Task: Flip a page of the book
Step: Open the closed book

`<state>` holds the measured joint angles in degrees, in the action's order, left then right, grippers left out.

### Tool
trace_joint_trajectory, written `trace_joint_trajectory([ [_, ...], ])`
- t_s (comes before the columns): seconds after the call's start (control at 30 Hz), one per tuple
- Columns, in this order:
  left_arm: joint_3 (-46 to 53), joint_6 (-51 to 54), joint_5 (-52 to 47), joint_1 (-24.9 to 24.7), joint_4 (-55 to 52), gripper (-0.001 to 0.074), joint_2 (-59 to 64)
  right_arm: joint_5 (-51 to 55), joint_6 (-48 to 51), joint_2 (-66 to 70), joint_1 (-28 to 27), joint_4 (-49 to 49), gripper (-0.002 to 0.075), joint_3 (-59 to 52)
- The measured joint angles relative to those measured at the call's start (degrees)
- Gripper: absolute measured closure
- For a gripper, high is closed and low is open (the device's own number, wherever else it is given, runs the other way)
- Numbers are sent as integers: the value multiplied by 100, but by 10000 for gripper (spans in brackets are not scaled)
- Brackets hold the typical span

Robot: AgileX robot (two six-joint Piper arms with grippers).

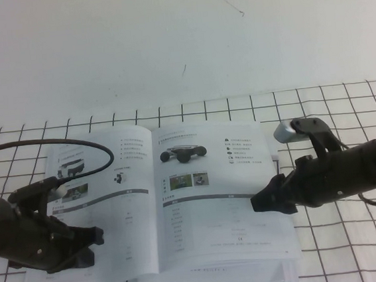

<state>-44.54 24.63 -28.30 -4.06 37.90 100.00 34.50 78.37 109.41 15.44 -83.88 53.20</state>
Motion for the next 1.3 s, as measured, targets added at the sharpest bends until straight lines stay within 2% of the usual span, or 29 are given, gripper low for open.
trace_joint_trajectory([
  [0.17, 0, 13, 0, 0, 0, 739, 0, -460, -503, -281, -68, 1070, 325, 0],
  [0.3, 0, 26, 0, 0, 0, 739, 0, -509, -759, -355, -78, 1369, 325, 0],
  [0.5, 0, 26, 0, 0, 10, 739, 0, -456, -795, -225, -31, 1327, 323, 0],
  [0.9, 0, 132, 0, 0, 88, 739, 0, -124, -277, -23, 33, 508, 323, 0],
  [1.3, 0, 194, 0, 0, 115, 739, 0, -600, -459, -116, 40, 1022, 320, 0],
])
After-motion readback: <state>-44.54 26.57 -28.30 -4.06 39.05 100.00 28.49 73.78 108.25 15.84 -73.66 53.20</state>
